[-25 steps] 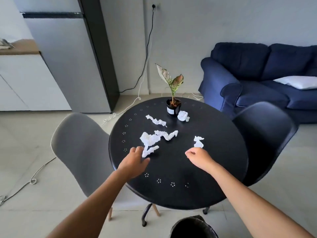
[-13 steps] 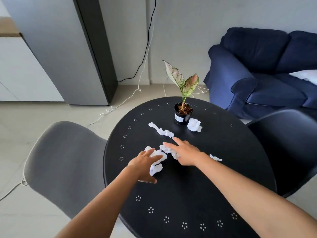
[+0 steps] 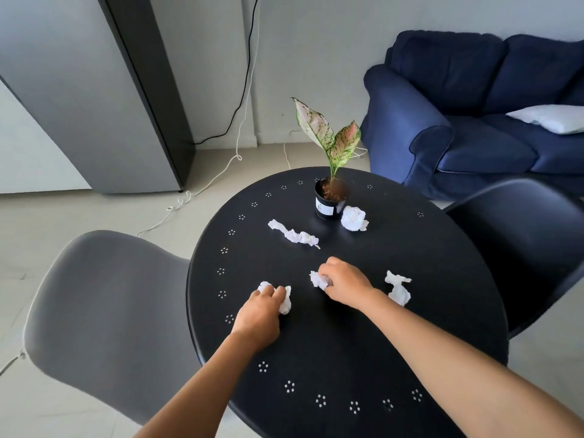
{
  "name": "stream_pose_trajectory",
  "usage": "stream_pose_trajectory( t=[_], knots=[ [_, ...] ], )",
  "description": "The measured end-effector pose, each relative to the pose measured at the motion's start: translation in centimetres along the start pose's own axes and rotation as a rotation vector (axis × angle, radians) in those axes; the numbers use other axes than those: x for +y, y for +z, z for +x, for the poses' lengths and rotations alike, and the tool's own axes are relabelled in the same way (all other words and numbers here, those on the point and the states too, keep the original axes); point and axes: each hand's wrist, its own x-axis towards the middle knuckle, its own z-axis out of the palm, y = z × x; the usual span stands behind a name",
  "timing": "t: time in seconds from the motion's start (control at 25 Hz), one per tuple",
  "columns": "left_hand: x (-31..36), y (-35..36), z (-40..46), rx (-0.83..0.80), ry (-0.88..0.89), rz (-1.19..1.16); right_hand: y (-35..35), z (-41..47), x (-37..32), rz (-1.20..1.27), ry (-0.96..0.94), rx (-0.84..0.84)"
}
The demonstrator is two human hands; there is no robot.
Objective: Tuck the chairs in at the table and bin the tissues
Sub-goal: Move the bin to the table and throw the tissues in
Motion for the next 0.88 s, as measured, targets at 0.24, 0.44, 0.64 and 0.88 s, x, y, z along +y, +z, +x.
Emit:
stream_pose_trajectory(
  t=[0.24,0.44,0.64,0.88],
  knots=[
    [-1.3,-0.4,-2.2,0.048,0.063,-0.063,2.3,-6.4,-2.1,0.158,0.178,0.214],
    [-0.9,-0.9,-5.1,0.088,0.216,-0.064,4.2,-13.3,-3.8,0.175,0.313,0.350],
    [2.8,-0.4,-7.4,-0.029,0.403,-0.011,6.1,-21.2,-3.8,0.260,0.484,0.464],
    [11.3,3.6,-10.5,-0.086,0.664,-0.040,9.0,-30.6,-1.0,0.381,0.788,0.543]
  ],
)
